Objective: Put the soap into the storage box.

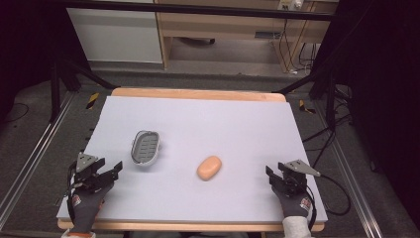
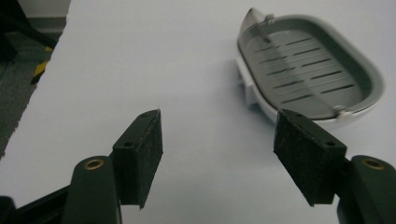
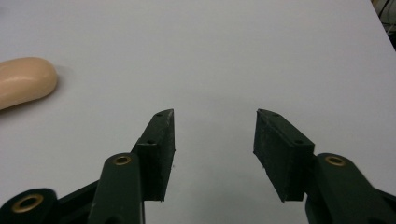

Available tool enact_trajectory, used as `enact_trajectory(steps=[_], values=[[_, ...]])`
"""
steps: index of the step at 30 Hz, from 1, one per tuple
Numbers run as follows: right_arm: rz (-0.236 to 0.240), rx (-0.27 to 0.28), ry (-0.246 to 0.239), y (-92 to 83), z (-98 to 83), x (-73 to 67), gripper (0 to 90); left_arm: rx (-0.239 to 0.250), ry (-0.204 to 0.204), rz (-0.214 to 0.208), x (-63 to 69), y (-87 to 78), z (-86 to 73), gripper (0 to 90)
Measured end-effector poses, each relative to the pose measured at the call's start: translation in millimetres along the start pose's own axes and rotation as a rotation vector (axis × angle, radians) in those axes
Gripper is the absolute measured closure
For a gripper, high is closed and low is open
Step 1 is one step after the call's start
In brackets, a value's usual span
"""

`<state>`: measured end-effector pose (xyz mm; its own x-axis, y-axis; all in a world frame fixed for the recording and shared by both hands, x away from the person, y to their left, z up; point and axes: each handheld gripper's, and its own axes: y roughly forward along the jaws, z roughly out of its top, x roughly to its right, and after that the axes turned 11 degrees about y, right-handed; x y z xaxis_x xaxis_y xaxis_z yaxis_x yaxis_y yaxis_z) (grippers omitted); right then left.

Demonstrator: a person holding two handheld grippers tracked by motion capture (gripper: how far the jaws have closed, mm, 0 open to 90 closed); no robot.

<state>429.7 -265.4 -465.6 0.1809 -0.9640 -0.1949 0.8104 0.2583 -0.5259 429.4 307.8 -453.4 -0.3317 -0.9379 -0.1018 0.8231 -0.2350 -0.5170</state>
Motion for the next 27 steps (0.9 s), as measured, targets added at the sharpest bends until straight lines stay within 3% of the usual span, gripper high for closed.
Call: enact_trajectory(steps=[2,7,17,21,27], values=[[0.012,0.015,0.000,-2.5,-0.7,-1.6,46.8,0.029,-0.002,-0.014,4.1,-4.0,4.0,32.0],[0.053,0.033,0.015,-7.5,0.2,-2.4,44.5,0.048,0.005,-0.040,11.9,-6.9,9.4,31.9],[0.068,0.027,0.009,-7.7,0.5,-3.1,44.3,0.043,0.027,-0.080,28.6,-8.9,20.0,30.6],[0.055,0.025,-0.009,-7.1,0.5,-2.4,44.3,0.054,0.033,-0.115,35.8,-10.3,25.8,30.0],[0.053,0.023,-0.028,-6.9,0.8,-4.6,43.4,0.060,0.057,-0.133,43.9,-9.9,32.4,28.3]])
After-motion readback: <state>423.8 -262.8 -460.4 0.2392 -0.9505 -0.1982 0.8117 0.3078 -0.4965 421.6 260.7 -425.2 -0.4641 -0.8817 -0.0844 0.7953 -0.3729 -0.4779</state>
